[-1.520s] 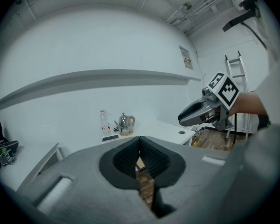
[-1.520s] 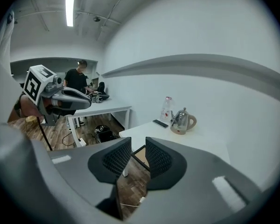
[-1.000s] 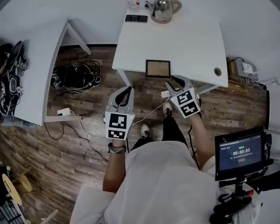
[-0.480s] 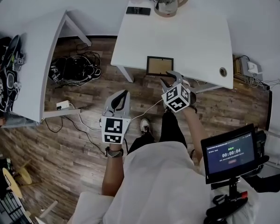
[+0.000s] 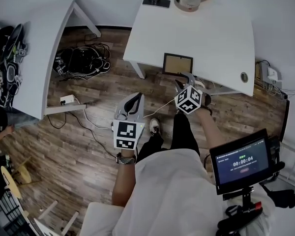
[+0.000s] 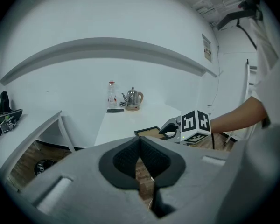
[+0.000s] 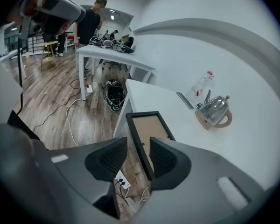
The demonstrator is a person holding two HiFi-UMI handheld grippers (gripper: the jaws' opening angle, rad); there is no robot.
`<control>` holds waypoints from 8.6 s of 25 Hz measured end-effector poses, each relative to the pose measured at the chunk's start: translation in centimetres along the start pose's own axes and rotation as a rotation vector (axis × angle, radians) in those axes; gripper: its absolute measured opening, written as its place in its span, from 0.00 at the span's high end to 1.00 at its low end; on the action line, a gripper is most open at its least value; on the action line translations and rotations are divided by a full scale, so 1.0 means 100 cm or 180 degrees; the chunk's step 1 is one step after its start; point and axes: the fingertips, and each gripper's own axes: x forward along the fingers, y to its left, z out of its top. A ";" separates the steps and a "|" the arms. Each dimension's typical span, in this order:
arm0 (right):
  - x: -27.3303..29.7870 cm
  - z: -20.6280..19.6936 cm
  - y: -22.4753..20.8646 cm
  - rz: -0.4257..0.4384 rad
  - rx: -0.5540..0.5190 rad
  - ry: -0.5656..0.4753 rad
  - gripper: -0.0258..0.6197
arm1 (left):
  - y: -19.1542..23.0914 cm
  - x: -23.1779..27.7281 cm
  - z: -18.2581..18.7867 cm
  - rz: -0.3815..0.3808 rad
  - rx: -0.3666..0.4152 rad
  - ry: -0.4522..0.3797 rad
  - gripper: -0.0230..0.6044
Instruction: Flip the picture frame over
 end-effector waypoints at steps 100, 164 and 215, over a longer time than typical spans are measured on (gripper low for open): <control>-0.076 -0.023 -0.107 -0.1271 0.3231 -0.2271 0.82 | -0.054 0.053 -0.038 -0.0532 0.0122 0.0287 0.96; -0.039 -0.149 -0.084 -0.1093 0.5741 -0.2461 0.83 | -0.107 0.099 -0.043 -0.1025 0.0313 0.0404 0.96; -0.008 -0.190 -0.050 -0.0948 0.5454 -0.1182 0.74 | -0.117 0.142 -0.034 -0.1213 0.0529 0.0323 0.96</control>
